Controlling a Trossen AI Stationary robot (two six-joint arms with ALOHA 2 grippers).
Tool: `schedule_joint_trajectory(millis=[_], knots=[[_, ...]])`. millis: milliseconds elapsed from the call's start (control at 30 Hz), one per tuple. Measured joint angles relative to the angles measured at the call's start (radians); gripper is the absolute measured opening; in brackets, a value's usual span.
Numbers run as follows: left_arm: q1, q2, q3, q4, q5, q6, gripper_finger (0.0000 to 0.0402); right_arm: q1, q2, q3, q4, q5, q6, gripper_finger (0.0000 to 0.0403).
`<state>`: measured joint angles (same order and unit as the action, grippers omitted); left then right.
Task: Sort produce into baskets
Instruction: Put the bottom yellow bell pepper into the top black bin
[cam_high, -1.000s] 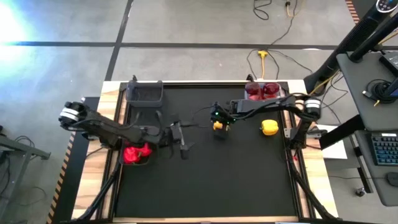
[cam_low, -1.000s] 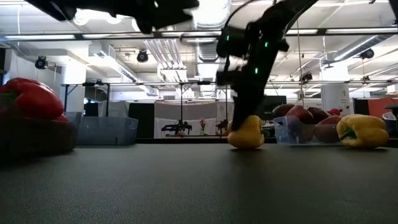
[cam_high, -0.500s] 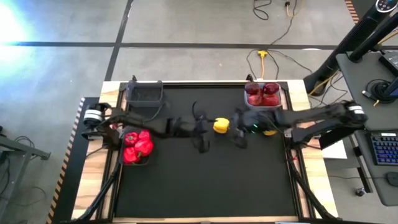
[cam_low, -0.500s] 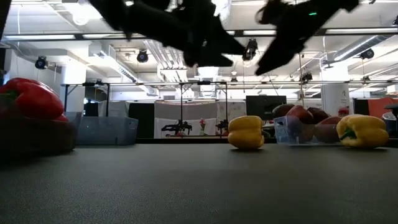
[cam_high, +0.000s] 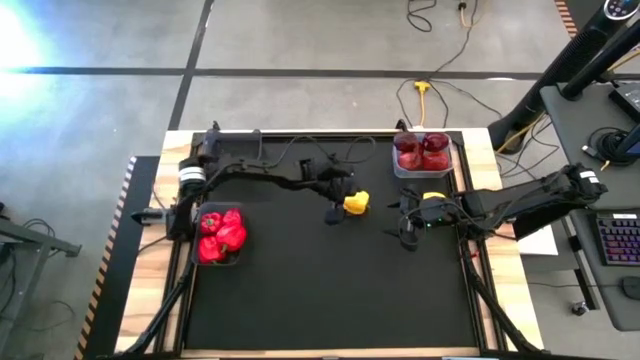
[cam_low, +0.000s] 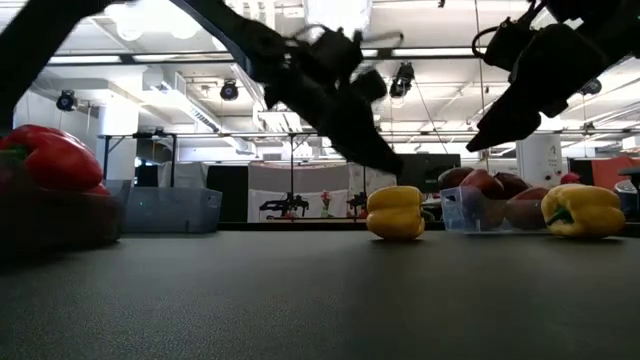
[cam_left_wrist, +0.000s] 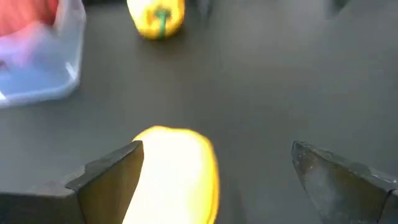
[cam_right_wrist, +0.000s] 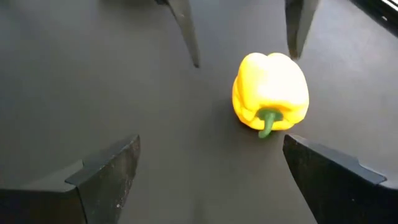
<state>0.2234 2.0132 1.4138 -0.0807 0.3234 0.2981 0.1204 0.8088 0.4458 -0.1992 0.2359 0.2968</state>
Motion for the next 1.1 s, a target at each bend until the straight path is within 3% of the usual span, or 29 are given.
schedule_joint_trajectory(millis=[267, 667, 900, 1100], knots=[[0.011, 0.141, 0.093, 0.007, -0.015, 0.053, 0.0390, 0.000, -0.001, 0.014, -0.003, 0.028, 0.018, 0.0386], [-0.004, 0.198, 0.107, -0.036, -0.065, 0.010, 0.0368, -0.001, -0.003, 0.059, -0.012, 0.029, -0.007, 0.0386], [-0.047, 0.163, 0.104, -0.124, -0.196, -0.002, 0.0310, 0.000, -0.003, 0.099, -0.094, 0.028, -0.008, 0.0386], [-0.069, -0.014, 0.093, -0.385, -0.227, 0.049, 0.0305, 0.000, 0.002, 0.107, -0.111, 0.029, 0.005, 0.0386]])
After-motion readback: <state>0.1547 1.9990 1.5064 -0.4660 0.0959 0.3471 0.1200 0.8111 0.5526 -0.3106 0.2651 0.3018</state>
